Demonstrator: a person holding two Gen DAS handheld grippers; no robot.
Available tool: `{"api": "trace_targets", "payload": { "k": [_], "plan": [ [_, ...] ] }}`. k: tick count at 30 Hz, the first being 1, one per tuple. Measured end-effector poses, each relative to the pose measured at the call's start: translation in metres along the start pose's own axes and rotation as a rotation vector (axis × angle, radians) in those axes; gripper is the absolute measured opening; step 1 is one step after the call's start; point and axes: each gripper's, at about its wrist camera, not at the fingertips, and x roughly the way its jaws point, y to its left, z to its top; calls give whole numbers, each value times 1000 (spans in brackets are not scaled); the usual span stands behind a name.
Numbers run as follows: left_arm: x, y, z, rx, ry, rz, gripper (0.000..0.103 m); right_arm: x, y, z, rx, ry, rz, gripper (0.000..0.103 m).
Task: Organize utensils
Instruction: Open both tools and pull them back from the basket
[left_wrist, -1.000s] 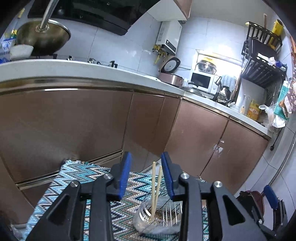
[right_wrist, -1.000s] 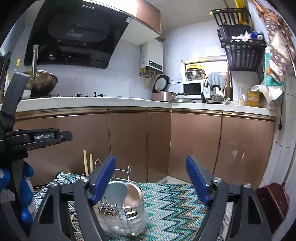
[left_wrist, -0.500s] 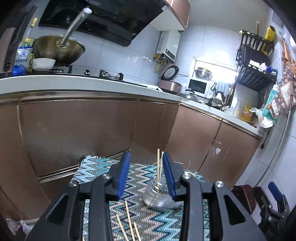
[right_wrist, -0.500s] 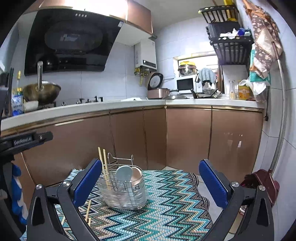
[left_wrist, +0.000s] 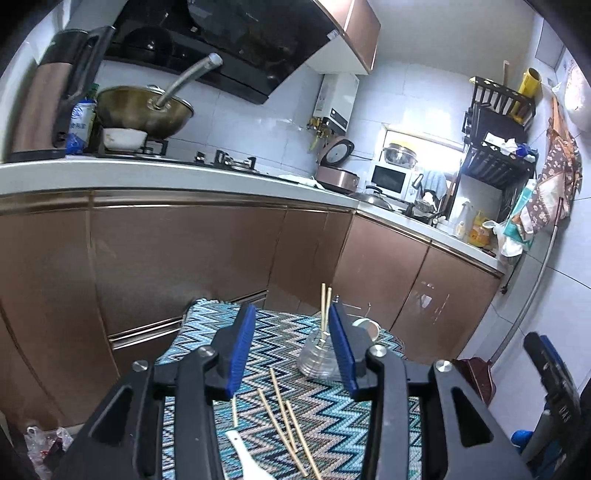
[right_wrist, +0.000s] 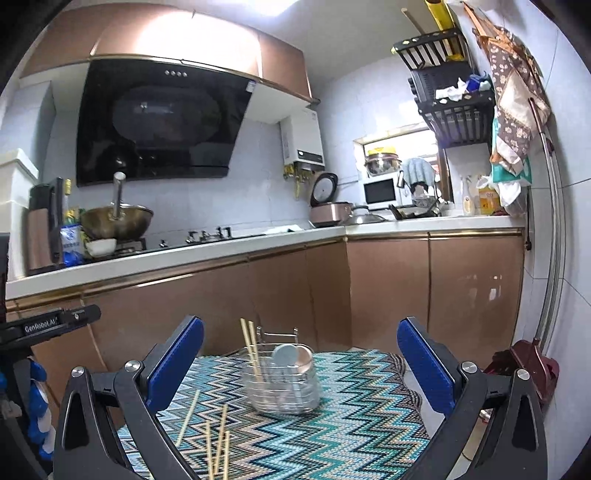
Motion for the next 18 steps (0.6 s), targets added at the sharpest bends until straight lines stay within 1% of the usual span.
{"api": "trace_targets", "payload": {
  "k": [2, 4, 7, 10, 12, 15, 18],
  "plan": [
    [-12, 6, 1, 2, -2, 4, 39, -12, 3, 3, 12, -25, 21, 103],
    [-24, 13, 2, -7, -6, 13, 39, -18, 5, 6, 16, -26, 31, 103],
    [-39, 26, 2, -26, -3, 14, 40, -28, 10, 9, -4, -29, 23, 103],
    [-45, 37, 1, -37, 8, 15, 40, -33, 14, 9, -19, -17, 34, 103],
    [-47, 44, -1, -43, 20, 21, 40, -33, 16, 7, -21, -4, 37, 103],
    [-39, 52, -3, -58, 65, 17, 40, -29, 16, 2, -16, 27, 56, 103],
    [-26, 55, -9, -59, 116, 14, 40, -18, 17, -4, -18, 80, 67, 103]
  ]
}}
